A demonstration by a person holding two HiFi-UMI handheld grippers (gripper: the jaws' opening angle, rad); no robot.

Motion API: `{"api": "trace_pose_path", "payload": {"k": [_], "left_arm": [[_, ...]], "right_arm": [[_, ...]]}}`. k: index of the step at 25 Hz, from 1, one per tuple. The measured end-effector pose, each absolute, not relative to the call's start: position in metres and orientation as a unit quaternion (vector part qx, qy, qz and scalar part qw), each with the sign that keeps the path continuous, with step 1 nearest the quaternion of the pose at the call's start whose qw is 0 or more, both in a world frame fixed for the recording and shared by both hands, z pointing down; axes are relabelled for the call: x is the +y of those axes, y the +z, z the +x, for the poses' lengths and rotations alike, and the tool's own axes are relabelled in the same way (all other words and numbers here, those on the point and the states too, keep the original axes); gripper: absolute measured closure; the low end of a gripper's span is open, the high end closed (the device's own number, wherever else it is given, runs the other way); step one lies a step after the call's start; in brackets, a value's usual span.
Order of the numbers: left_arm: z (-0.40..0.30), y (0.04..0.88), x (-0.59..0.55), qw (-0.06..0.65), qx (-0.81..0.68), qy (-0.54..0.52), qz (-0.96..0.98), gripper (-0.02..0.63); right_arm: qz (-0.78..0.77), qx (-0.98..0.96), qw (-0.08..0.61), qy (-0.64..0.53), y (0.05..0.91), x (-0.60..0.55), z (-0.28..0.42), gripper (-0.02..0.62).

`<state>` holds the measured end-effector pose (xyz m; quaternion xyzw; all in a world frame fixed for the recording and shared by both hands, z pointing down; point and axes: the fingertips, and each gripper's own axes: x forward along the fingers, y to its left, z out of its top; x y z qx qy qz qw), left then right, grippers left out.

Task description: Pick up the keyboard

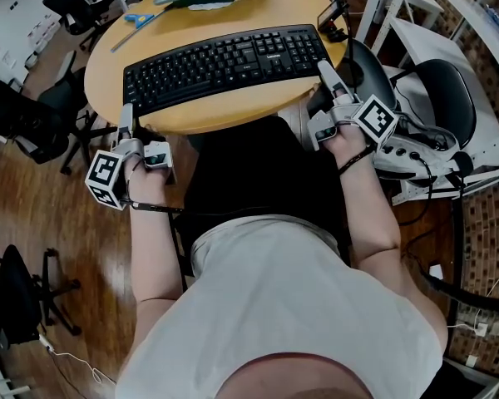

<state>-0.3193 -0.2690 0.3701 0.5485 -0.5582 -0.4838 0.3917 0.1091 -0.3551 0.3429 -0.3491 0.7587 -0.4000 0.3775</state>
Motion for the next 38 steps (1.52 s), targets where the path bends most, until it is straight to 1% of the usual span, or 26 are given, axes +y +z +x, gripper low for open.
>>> {"api": "trace_pose_path", "payload": {"k": [10, 16, 23, 38], "left_arm": [[-0.311, 0.333, -0.264, 0.368, -0.54, -0.502, 0.567, 0.29], [-0.313, 0.318, -0.257, 0.357, -0.534, -0.511, 0.571, 0.29], [-0.314, 0.311, -0.252, 0.339, -0.529, -0.519, 0.579, 0.29], [-0.314, 0.316, -0.254, 0.345, -0.536, -0.514, 0.574, 0.29]], "right_arm": [[-0.326, 0.777, 0.402, -0.358, 0.296, -0.349, 0.116, 0.482], [-0.318, 0.781, 0.41, -0.348, 0.282, -0.343, 0.113, 0.48], [-0.301, 0.786, 0.421, -0.338, 0.277, -0.338, 0.112, 0.482], [-0.303, 0.785, 0.413, -0.348, 0.283, -0.344, 0.111, 0.48]]}}
